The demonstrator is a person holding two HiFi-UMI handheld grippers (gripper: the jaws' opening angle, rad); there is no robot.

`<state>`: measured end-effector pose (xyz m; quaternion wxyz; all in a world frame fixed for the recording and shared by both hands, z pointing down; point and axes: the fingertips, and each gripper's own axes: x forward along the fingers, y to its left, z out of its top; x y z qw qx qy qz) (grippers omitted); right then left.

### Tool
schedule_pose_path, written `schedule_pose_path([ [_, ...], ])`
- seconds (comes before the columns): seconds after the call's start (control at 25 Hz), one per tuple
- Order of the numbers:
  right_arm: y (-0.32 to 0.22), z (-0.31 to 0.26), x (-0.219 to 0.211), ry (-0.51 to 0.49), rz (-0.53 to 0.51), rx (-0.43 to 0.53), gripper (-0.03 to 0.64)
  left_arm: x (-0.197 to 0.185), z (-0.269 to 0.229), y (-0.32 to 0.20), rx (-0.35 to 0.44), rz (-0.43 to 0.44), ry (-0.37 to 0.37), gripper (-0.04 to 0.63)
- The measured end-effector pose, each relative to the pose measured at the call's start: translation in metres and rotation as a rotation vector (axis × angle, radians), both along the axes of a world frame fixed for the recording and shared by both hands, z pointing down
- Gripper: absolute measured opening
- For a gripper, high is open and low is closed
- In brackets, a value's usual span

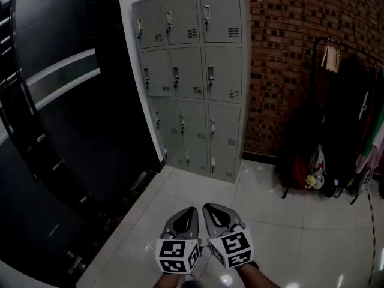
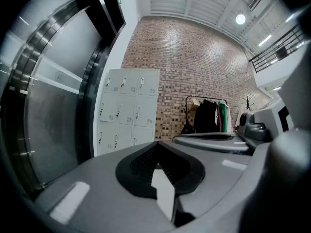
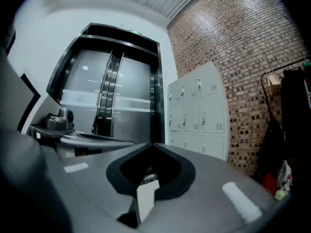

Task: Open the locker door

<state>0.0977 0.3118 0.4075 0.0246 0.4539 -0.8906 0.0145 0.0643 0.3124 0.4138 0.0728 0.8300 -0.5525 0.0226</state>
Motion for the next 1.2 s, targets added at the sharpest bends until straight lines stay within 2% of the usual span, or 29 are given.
schedule_pose_path([
  [0.48,-0.107,0.012,-0.021,0.04,0.019,-0.008,0.0,-0.022,0.008,-0.106,0.0,0.019,0.021,0.006],
  [0.96,-0.236,-0.006,-0.088,0.078,0.034,-0.001,0.0,-0.09,-0.007,-0.239,-0.004,0.027,0.05,0.006],
  [1.2,-0.283,-0.005,-0.108,0.085,0.05,0.005,0.0,-0.113,-0.003,-0.285,-0.006,0.032,0.057,0.006],
])
